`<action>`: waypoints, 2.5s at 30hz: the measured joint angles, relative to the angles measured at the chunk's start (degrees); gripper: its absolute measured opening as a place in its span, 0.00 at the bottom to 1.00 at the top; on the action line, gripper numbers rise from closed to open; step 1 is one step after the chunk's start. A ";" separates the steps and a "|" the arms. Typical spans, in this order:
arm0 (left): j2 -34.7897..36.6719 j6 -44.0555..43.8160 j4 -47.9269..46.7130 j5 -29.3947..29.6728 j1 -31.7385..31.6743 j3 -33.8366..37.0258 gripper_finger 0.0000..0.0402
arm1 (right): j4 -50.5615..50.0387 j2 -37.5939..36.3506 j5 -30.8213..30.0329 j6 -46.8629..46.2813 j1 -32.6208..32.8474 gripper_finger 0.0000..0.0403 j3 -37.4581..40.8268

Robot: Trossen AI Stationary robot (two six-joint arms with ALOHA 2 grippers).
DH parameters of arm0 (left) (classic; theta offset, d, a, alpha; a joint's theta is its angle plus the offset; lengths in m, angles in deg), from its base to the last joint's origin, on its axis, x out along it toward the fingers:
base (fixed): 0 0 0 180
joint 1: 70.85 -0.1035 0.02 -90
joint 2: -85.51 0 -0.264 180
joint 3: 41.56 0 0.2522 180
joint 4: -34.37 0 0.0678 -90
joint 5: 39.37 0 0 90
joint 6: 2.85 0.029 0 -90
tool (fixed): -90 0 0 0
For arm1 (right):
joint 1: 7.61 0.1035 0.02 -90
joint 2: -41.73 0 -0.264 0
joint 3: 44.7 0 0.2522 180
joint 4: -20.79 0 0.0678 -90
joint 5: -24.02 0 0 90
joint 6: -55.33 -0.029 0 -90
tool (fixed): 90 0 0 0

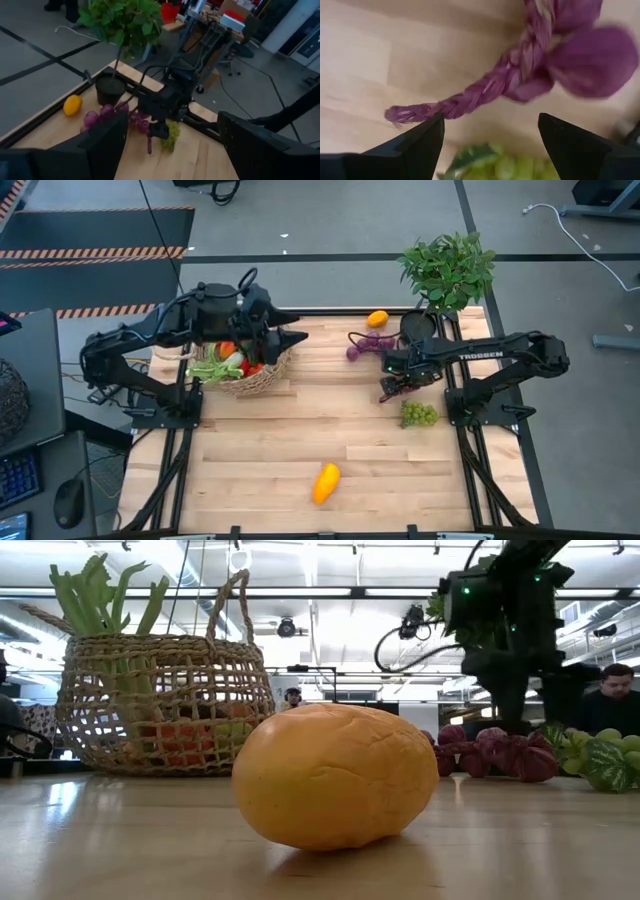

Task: Build produce basket
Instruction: Put the green grapes into the brown basket

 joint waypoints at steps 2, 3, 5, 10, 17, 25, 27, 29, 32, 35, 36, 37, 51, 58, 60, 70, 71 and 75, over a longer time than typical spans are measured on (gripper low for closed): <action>-0.12 0.02 -0.19 -0.41 -0.04 0.02 0.78 | -0.57 0.00 3.14 -1.54 0.44 0.81 0.29; -0.12 0.00 -0.19 -0.44 -0.04 0.02 0.78 | -0.93 0.00 4.87 -1.99 1.06 0.81 0.30; -0.04 0.00 -0.12 -0.48 -0.04 0.02 0.78 | -2.30 0.00 7.88 -2.27 2.68 0.81 0.13; 0.28 0.02 -0.23 -0.56 -0.02 0.02 0.78 | -5.15 -0.02 10.24 -1.03 7.58 0.80 -0.43; 0.20 -0.02 -0.54 -0.56 -0.04 0.02 0.78 | -5.88 -0.02 5.00 -2.20 13.83 0.80 -0.43; 0.10 -0.04 -0.56 1.25 -0.02 0.02 0.78 | -0.71 -0.02 4.26 -2.53 15.28 0.80 4.00; 0.10 -0.04 -0.48 3.25 -0.02 0.02 0.78 | 0.06 -0.02 4.90 -2.44 15.31 0.80 5.39; 0.10 -0.02 -0.51 4.51 -0.04 0.02 0.78 | 1.01 -0.04 4.99 -2.34 15.32 0.80 6.58; 0.10 0.02 -0.49 5.10 -0.04 0.02 0.78 | 2.23 -0.07 5.35 -1.53 15.30 0.80 8.54; 0.10 0.56 -0.54 5.16 -0.04 0.02 0.78 | 4.09 -0.09 6.72 -1.53 15.32 0.79 10.35; 0.10 0.99 -0.54 5.18 -0.03 0.02 0.78 | 4.61 -0.09 7.13 -1.71 15.30 0.78 10.86; 0.10 1.23 -0.54 5.17 -0.02 0.02 0.78 | 5.19 -0.09 7.71 -1.85 15.30 0.77 11.32; 0.10 2.16 -0.47 9.74 -0.52 0.02 0.78 | 5.74 -0.11 9.23 1.60 15.30 0.44 7.20; 0.10 2.34 -0.47 9.82 -0.52 0.02 0.78 | 5.70 -0.11 5.91 3.15 15.16 0.31 0.10; 0.10 3.38 -0.49 9.82 -0.50 0.02 0.78 | 5.77 -0.13 5.23 3.26 14.92 0.30 -2.57; 0.08 8.65 -0.52 9.84 -0.48 0.02 0.78 | 19.88 -0.13 -2.95 4.54 12.05 0.28 -17.50; 0.11 9.51 -0.52 9.86 -0.48 0.02 0.78 | 23.13 -0.17 -4.07 5.02 11.62 0.28 -18.48; 0.99 11.00 -0.56 9.82 -0.50 0.02 0.78 | 35.03 -0.20 -7.08 6.51 9.24 0.28 -20.94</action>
